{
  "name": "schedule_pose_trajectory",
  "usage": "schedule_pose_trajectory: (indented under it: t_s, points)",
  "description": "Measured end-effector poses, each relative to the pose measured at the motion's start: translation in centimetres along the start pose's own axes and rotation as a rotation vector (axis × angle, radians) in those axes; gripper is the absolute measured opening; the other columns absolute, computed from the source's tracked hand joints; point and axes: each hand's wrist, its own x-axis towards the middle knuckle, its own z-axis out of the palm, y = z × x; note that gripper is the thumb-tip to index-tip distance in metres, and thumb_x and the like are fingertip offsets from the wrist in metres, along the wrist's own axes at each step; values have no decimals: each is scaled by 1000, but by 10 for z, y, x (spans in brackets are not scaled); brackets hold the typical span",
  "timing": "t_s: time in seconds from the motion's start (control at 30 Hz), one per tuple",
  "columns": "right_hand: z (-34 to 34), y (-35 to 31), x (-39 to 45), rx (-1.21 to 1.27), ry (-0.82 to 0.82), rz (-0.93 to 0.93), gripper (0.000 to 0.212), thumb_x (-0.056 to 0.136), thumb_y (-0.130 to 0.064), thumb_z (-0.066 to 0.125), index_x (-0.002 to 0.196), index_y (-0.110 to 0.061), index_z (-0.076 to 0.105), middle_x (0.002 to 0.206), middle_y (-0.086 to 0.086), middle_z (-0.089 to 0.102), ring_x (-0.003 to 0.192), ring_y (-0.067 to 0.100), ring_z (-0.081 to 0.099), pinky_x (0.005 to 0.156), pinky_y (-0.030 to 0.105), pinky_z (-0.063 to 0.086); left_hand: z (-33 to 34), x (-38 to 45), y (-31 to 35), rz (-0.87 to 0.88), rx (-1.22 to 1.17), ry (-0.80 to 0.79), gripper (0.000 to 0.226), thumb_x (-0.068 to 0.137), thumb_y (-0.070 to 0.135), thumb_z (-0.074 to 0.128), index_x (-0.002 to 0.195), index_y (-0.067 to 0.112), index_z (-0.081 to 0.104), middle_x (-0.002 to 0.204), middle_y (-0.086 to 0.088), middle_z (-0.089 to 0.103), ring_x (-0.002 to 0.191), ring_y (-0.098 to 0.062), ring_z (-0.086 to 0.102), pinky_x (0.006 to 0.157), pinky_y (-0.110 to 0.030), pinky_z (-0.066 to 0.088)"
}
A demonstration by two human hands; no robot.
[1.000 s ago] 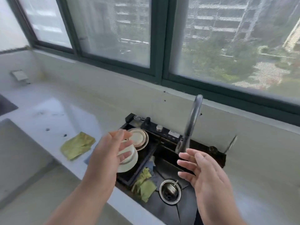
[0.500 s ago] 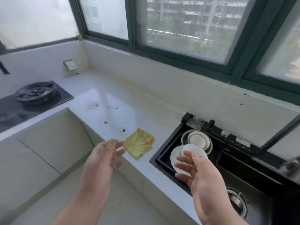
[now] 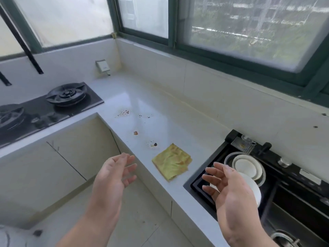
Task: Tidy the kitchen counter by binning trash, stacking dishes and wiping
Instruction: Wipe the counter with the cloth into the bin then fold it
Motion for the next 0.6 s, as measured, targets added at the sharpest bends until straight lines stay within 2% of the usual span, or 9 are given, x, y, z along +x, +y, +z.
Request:
schedule_pose_trajectory:
  t_s: [0.1,0.2,0.33,0.5,0.6]
  points:
    - [-3,-4,17,-5,-17,5,27,112,-20,47,113,-6,70,87,11,77,74,24,72,71,41,51,15,9,4,32,-23,9,18,110,27,56,111,14,68,120,-11,78,112,-31,71,98,-53,54]
    - [-8,-12,31,-23,-11,-5,27,112,-20,49,114,-3,70,90,13,77,79,27,71,71,41,52,33,16,-2,14,-53,10,19,110,29,57,114,14,67,127,-14,76,113,-31,71,103,-55,53]
    - [-9,-22,41,-14,4,0,28,111,-22,50,116,-3,71,92,13,77,83,28,70,72,41,51,48,21,-10,-33,-39,-30,22,109,30,59,117,12,69,126,-12,78,116,-32,72,96,-52,54]
    - [0,-31,51,19,74,-13,27,110,-19,50,119,-3,70,92,14,77,82,28,70,70,41,52,60,49,1,-35,13,-96,26,109,32,58,120,11,69,124,-7,79,120,-31,72,100,-52,55]
    - [0,-33,47,9,160,-112,26,109,-18,52,115,-6,74,100,17,79,85,27,72,73,42,53,75,72,9,-63,39,-193,24,110,28,57,120,12,70,124,-7,80,122,-33,72,101,-53,55]
